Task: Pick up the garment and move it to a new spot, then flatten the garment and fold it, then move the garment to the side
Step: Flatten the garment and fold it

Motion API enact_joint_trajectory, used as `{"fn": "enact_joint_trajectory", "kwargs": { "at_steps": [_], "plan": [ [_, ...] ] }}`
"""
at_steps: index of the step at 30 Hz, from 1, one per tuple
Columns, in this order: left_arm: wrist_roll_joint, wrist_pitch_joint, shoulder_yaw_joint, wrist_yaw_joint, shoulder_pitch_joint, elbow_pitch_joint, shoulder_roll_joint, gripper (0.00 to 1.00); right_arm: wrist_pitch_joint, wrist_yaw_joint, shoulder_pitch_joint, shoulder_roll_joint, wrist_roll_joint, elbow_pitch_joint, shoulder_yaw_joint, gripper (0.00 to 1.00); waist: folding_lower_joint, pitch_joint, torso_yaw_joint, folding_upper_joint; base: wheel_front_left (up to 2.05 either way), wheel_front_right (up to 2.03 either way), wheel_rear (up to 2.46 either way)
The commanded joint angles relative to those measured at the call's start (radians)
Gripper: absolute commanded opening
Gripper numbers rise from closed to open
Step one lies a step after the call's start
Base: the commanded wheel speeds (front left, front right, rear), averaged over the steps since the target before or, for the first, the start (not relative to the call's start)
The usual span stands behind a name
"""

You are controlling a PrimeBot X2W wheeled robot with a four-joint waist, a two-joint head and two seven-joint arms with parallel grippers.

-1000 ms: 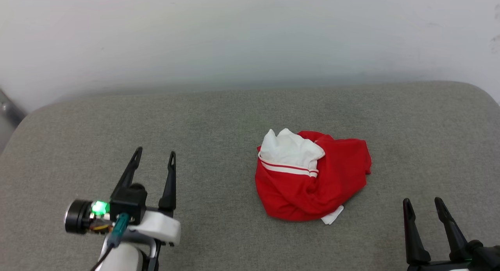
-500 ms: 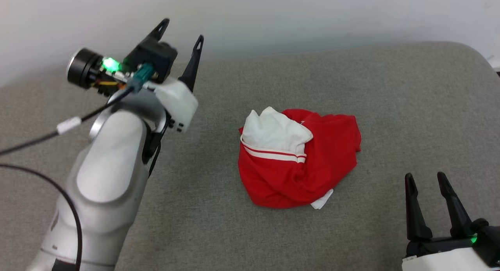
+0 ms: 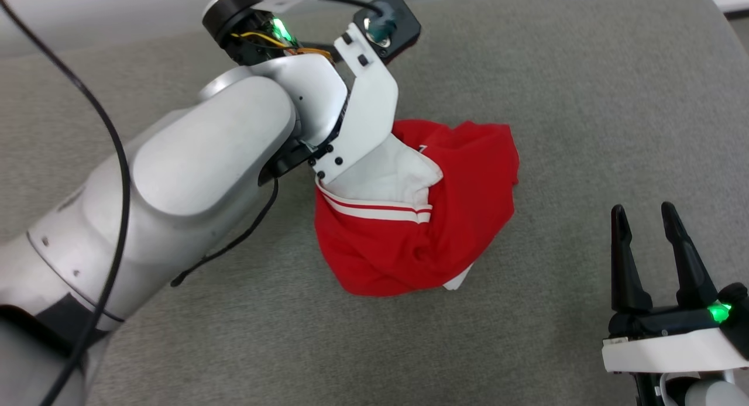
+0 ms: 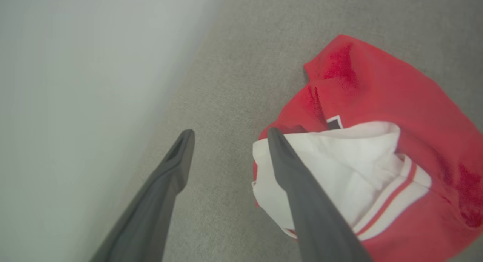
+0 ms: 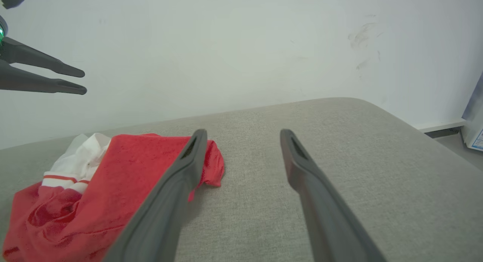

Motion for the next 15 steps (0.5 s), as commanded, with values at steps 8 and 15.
{"fn": "enact_joint_trajectory", "kwargs": {
  "at_steps": [8, 15],
  "plan": [
    [-0.231, 0.289, -0.214, 0.001, -0.162, -0.085, 0.091, 1.00, -0.002, -0.001, -0.056, 0.002, 0.034, -0.010, 0.011, 1.00, -0.0002, 0.129, -0.080, 0.0000, 0.00, 0.00, 0.00],
    [-0.205, 0.479, -0.220, 0.001, -0.096, -0.180, 0.139, 1.00, -0.002, -0.001, -0.095, 0.002, 0.052, -0.012, 0.022, 1.00, -0.0002, 0.192, -0.106, 0.0000, 0.00, 0.00, 0.00]
  ]
}}
